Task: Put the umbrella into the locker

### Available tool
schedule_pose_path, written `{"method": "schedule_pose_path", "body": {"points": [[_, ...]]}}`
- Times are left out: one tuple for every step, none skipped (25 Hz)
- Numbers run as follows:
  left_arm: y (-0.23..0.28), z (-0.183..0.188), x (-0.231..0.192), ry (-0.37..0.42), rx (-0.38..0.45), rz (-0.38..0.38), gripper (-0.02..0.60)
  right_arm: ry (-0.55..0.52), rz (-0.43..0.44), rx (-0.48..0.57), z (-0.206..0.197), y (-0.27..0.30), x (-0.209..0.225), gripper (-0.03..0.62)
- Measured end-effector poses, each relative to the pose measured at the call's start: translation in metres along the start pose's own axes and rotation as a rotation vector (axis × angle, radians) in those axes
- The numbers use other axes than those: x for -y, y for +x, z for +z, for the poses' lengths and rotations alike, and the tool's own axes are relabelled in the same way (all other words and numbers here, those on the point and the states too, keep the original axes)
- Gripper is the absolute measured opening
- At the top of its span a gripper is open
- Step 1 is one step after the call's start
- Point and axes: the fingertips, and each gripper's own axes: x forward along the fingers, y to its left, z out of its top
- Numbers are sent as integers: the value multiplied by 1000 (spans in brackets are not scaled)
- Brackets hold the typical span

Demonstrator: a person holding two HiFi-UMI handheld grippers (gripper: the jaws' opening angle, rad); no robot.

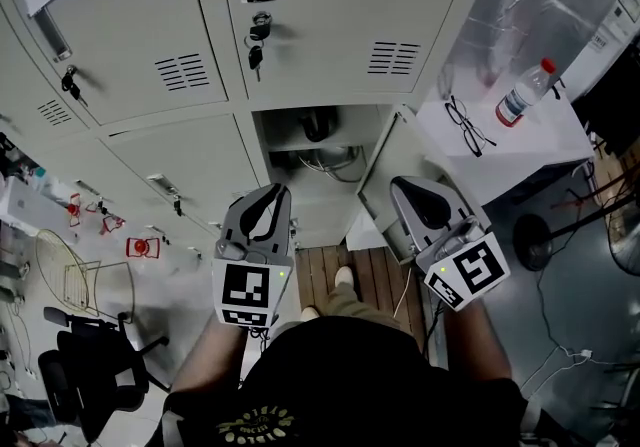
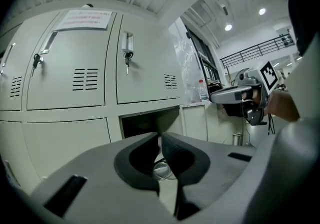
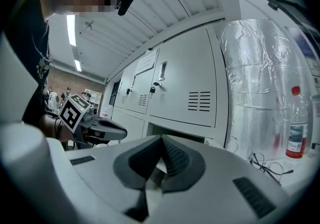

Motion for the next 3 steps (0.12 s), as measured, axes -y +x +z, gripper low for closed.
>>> {"method": "schedule_pose_path", "body": {"points": [[1,-1,1,-1,-5,-1,43,0,2,0,0,0,1,28],[3,-1,2,-3,-9,-2,43,1,5,0,-1,0,1,28],[4,-2,3,-4,-13,-3,43,1,8,-1,-1,0,2,28]]}}
